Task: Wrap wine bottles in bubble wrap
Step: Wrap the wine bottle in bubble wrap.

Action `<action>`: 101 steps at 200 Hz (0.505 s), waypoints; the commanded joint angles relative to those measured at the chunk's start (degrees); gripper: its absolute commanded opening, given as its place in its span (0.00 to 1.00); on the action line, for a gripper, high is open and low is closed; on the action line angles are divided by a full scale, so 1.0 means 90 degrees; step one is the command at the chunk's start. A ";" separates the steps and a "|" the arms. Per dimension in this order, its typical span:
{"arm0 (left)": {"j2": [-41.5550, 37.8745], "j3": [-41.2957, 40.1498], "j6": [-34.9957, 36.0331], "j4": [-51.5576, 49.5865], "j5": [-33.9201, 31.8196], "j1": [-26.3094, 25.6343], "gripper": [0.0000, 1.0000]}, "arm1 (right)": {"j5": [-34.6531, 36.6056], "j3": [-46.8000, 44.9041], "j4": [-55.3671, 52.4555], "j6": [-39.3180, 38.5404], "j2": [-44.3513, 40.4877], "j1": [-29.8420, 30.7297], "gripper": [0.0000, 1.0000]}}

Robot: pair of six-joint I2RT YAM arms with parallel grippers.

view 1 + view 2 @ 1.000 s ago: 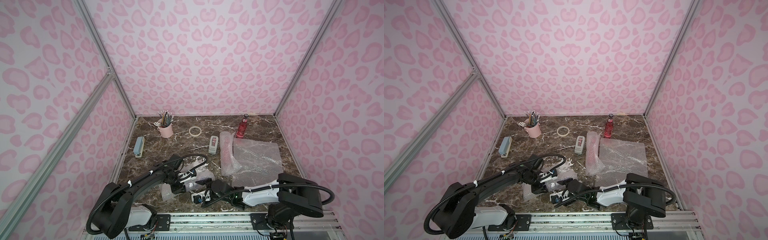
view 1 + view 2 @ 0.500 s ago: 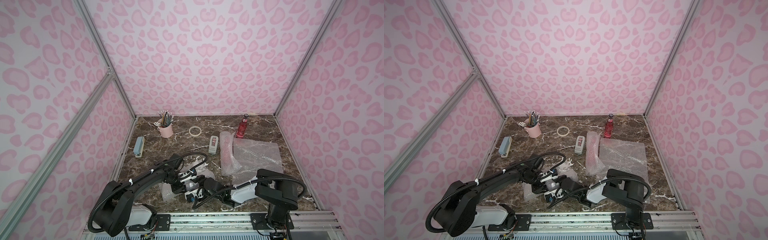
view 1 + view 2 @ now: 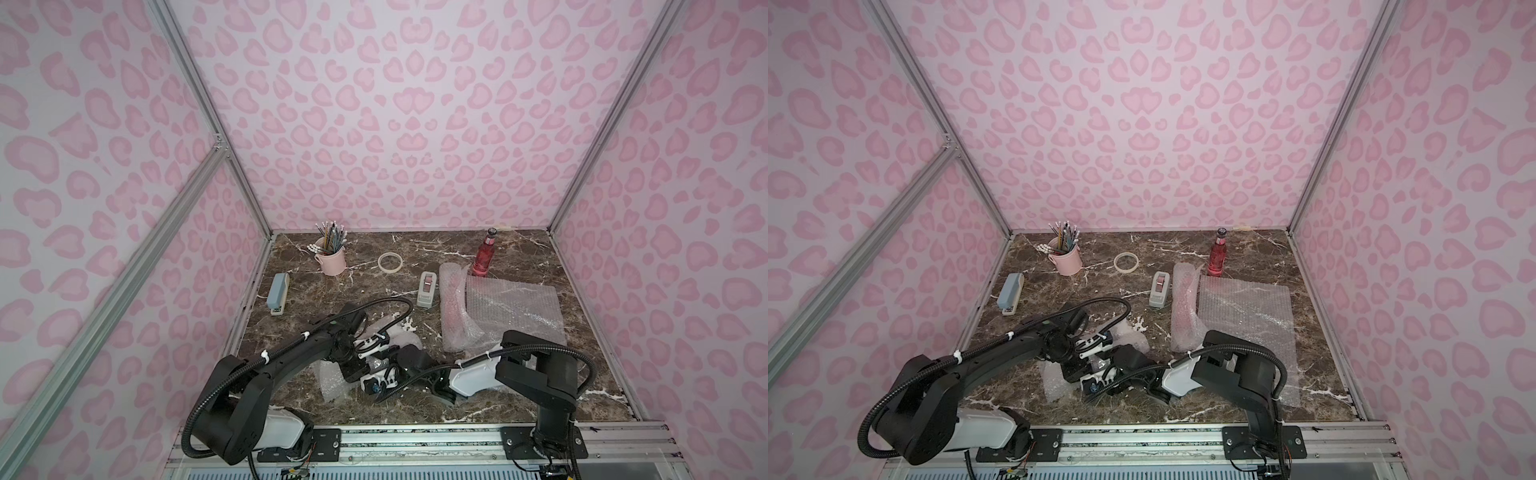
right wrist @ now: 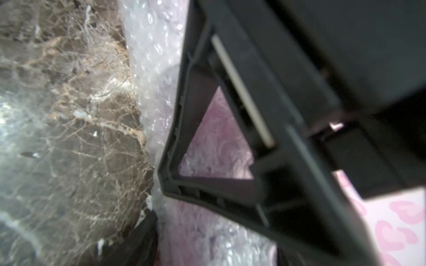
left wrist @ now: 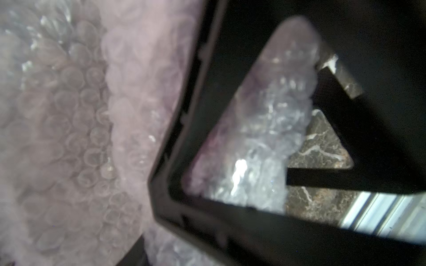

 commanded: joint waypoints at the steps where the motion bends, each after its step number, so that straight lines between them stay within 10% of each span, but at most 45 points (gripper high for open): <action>1: -0.0078 0.0000 0.1226 -0.0798 0.0852 -0.0100 0.61 | -0.0340 0.0236 -0.1927 0.0017 0.0264 -0.0148 0.74; 66: -0.0217 0.0096 0.1577 -0.1008 0.0920 -0.0100 0.80 | -0.0420 0.0581 -0.2447 0.0092 0.0203 -0.0159 0.74; 70: -0.0242 0.0103 0.1599 -0.1021 0.0911 -0.0100 1.00 | -0.0431 0.0592 -0.2451 0.0104 0.0190 -0.0160 0.74; 101: -0.0507 0.0123 0.1749 -0.1254 0.0813 -0.0100 0.98 | -0.0510 0.0627 -0.2493 0.0163 0.0105 -0.0173 0.74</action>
